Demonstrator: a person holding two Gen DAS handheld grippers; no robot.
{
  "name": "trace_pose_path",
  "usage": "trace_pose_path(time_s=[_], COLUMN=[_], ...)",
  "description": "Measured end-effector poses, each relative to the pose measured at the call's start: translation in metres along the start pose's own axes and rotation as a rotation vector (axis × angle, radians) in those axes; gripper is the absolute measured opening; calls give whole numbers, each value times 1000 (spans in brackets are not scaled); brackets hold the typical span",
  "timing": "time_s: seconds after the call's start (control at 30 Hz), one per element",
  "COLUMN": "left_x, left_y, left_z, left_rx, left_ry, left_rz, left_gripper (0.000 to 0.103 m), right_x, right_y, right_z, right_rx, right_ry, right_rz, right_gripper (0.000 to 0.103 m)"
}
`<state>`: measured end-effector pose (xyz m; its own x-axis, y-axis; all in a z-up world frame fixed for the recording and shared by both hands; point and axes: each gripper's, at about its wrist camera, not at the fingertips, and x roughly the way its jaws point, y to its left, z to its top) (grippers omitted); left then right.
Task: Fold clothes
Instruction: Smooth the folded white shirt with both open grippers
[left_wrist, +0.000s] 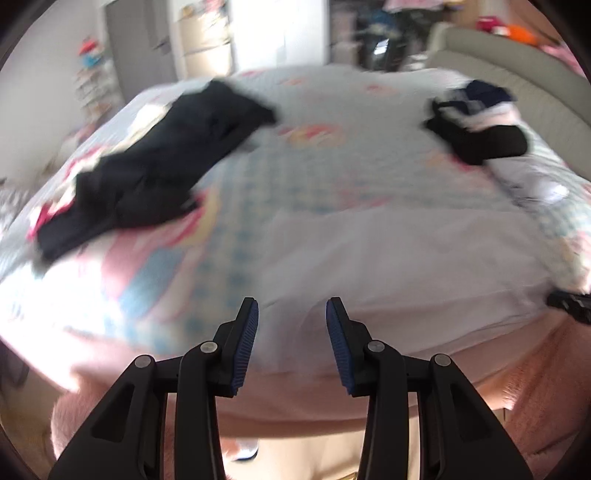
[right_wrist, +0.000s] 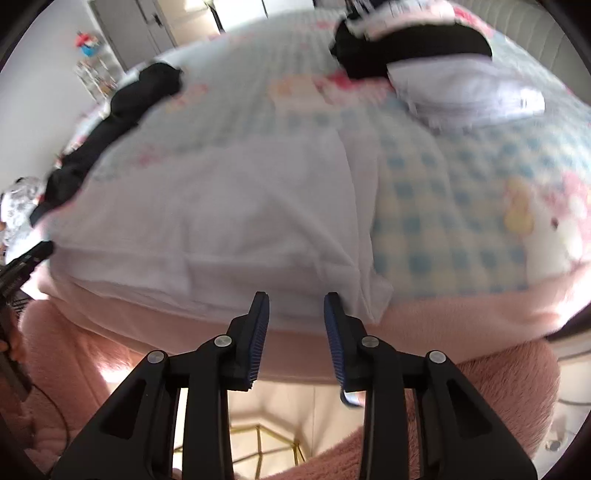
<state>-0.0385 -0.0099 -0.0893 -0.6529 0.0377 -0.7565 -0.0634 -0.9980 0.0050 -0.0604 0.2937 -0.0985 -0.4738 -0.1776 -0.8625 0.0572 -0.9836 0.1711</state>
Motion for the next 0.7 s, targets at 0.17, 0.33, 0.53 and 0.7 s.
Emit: trace_pose_path(time_s=[0.17,0.33,0.53,0.7], left_x=[18,46,55,30], left_y=[-60,-100,-95,-78], left_z=[5,0,-23,-6], left_rx=[133,202,211,153], left_ry=[12,123,263,148], left_rz=[-193,-273,-282,-320], left_gripper=[40,40,40,40], right_x=[7,39,38,21], right_y=[23,57,41,31], right_z=[20,16,-7,-1], right_rx=[-41,-133,-117,-86], right_ry=[-30,23,100,53], right_rz=[57,26,28,86], right_gripper=[34,37,36,36])
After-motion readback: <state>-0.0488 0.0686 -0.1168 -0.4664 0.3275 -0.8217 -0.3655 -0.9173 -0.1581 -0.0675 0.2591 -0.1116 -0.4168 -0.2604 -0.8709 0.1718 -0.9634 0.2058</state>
